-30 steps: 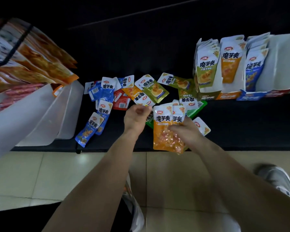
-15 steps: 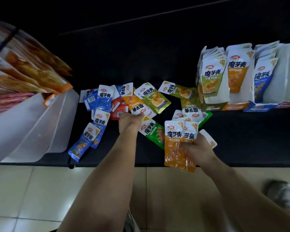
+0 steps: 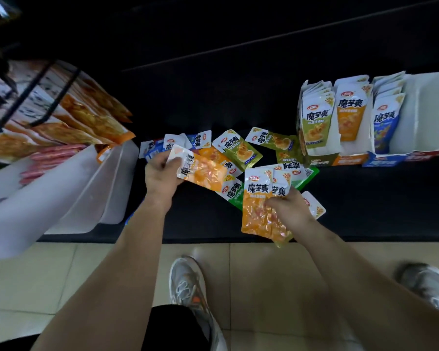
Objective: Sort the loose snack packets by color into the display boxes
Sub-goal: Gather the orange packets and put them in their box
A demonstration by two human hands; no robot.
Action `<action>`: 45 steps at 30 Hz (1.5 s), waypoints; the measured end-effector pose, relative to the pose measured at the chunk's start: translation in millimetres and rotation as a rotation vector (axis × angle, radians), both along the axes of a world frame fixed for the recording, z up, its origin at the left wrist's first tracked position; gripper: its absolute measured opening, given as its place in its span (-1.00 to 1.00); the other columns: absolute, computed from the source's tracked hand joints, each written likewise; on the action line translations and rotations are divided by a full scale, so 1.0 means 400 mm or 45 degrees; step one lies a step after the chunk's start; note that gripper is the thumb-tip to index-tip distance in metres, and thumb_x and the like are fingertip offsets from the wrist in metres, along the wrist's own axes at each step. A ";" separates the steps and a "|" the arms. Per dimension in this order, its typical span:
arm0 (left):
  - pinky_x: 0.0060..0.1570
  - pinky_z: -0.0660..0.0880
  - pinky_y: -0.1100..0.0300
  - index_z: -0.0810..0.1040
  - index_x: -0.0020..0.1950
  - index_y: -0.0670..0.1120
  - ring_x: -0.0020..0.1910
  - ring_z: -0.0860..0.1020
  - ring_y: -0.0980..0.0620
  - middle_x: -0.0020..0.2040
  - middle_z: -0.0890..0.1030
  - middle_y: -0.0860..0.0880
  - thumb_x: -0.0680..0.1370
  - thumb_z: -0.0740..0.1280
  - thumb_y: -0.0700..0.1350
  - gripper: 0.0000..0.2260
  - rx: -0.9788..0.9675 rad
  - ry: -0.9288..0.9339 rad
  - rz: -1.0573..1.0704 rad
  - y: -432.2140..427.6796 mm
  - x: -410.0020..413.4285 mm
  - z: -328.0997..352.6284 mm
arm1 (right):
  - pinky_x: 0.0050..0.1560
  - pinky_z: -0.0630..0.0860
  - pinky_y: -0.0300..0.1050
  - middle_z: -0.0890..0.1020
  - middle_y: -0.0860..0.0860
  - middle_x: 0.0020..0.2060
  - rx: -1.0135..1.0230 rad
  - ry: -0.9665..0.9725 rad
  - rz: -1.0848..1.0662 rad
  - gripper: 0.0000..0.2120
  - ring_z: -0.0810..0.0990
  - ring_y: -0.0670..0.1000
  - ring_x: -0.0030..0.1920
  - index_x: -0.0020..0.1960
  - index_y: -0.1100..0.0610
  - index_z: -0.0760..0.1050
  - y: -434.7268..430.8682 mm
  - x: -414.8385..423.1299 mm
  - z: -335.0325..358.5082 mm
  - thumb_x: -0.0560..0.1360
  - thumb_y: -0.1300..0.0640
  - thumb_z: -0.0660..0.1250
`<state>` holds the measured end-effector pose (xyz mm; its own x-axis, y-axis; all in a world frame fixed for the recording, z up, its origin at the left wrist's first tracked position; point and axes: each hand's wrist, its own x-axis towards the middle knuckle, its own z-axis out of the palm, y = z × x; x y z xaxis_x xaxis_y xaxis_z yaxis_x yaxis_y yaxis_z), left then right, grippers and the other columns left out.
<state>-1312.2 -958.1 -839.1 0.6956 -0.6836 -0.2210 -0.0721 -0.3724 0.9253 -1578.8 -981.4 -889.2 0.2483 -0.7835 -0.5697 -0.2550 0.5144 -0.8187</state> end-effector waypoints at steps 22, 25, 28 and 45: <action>-0.23 0.51 0.26 0.54 0.07 -0.03 -0.18 0.58 0.19 -0.08 0.60 0.11 0.53 0.42 0.15 -0.71 0.333 -0.266 -0.324 -0.090 -0.213 -0.198 | -0.01 0.60 -0.06 0.72 -0.02 -0.06 -0.024 -0.068 0.057 -0.74 0.70 0.00 -0.02 0.08 -0.05 0.58 -0.022 -0.052 -0.063 0.50 0.26 0.44; -0.26 0.45 0.23 0.49 0.15 -0.11 -0.22 0.58 0.10 -0.05 0.63 0.06 0.53 0.36 0.23 -0.57 0.611 -0.422 -0.152 -0.136 -0.127 -0.238 | -0.01 0.63 0.00 0.72 0.01 -0.12 -0.039 -0.007 0.003 -0.81 0.71 0.05 -0.08 0.00 -0.04 0.58 -0.028 -0.059 -0.078 0.52 0.25 0.36; -0.14 0.42 0.10 0.37 0.25 -0.16 -0.13 0.51 -0.04 -0.03 0.53 -0.01 0.44 0.36 0.38 -0.31 0.859 -0.394 -0.110 -0.168 -0.109 -0.256 | -0.07 0.65 0.00 0.72 0.09 -0.11 -0.049 -0.003 0.001 -0.83 0.71 0.06 -0.11 -0.02 0.00 0.57 -0.029 -0.069 -0.092 0.55 0.26 0.32; -0.12 0.52 0.20 0.53 0.19 -0.05 -0.01 0.63 -0.03 -0.03 0.60 0.03 0.49 0.45 -0.23 -0.69 0.203 -0.306 0.228 -0.137 -0.011 -0.153 | -0.21 0.60 -0.18 0.66 -0.02 -0.17 -0.120 0.026 0.009 -0.80 0.66 -0.05 -0.17 -0.04 -0.06 0.50 -0.033 -0.049 -0.084 0.55 0.26 0.32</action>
